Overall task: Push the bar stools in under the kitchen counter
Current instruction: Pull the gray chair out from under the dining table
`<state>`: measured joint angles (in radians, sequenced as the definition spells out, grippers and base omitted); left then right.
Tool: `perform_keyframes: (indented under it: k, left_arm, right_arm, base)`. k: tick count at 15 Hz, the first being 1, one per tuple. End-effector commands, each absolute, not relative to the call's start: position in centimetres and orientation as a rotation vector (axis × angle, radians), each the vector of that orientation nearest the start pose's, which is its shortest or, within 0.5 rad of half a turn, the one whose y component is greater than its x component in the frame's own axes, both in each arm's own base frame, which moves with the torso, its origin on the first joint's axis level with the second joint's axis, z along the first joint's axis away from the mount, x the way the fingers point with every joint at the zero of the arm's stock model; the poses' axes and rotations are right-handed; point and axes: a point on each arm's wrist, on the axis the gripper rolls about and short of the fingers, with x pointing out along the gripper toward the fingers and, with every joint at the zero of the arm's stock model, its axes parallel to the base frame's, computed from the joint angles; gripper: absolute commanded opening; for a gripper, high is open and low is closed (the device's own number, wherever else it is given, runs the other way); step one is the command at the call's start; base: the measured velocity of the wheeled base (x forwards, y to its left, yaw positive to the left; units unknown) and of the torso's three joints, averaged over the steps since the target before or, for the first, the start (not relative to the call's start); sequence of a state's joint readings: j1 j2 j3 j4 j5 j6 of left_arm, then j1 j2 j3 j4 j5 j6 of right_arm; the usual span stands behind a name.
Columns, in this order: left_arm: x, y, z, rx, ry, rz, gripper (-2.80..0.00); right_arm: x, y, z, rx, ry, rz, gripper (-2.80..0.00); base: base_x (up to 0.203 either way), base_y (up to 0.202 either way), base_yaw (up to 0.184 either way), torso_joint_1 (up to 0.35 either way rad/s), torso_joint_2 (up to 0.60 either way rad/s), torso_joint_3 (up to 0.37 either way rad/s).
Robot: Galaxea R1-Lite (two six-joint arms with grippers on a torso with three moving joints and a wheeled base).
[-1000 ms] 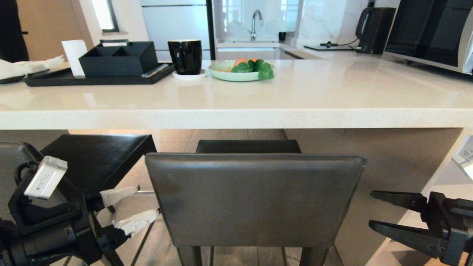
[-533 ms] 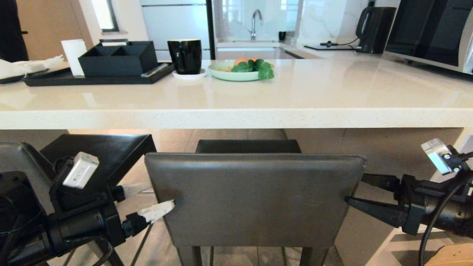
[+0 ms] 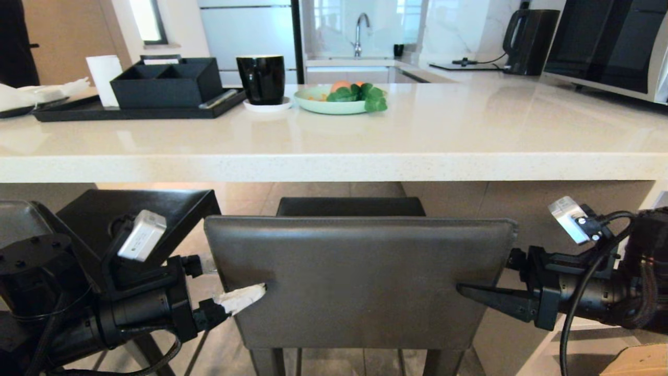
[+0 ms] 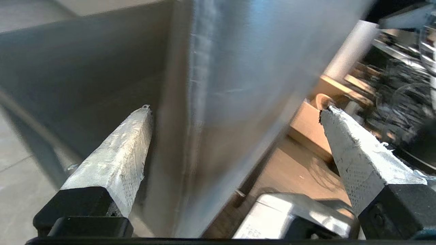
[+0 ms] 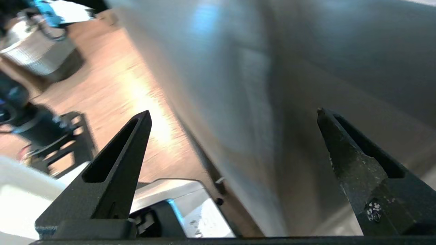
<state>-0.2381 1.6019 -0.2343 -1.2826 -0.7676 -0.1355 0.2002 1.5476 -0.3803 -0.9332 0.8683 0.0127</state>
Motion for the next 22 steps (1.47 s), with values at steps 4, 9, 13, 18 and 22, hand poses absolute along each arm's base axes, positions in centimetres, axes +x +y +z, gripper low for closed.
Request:
perform_keyframes:
  k: [4, 9, 13, 18, 22]
  left_arm:
    - [20.6, -6.4, 13.6, -0.141, 0.145, -0.989, 0.0]
    - [20.6, -6.7, 13.5, -0.145, 0.148, -0.992, 0.0]
    - [20.3, -7.8, 13.4, -0.143, 0.157, -1.024, 0.0]
    - [20.2, -8.4, 13.4, -0.137, 0.158, -1.024, 0.0]
    - [20.1, -8.6, 13.4, -0.138, 0.158, -1.032, 0.0]
  right_arm:
    - [21.5, 8.1, 15.0, 0.1, 0.241, 1.149, 0.0]
    - [21.4, 8.1, 15.0, 0.098, 0.237, 1.132, 0.0]
    - [21.3, 8.7, 15.1, 0.097, 0.238, 1.119, 0.0]
    - [21.4, 8.7, 15.2, 0.095, 0.234, 1.103, 0.0]
    - [21.4, 8.7, 15.2, 0.095, 0.234, 1.102, 0.0]
  base:
    - [0.0, 0.0, 0.0, 0.0, 0.0, 0.0]
    - [0.0, 0.0, 0.0, 0.0, 0.0, 0.0]
    - [0.0, 0.0, 0.0, 0.0, 0.0, 0.0]
    - [-0.043, 0.0, 0.0, 0.003, 0.0, 0.001]
    - [-0.194, 0.0, -0.003, 0.0, 0.0, 0.004]
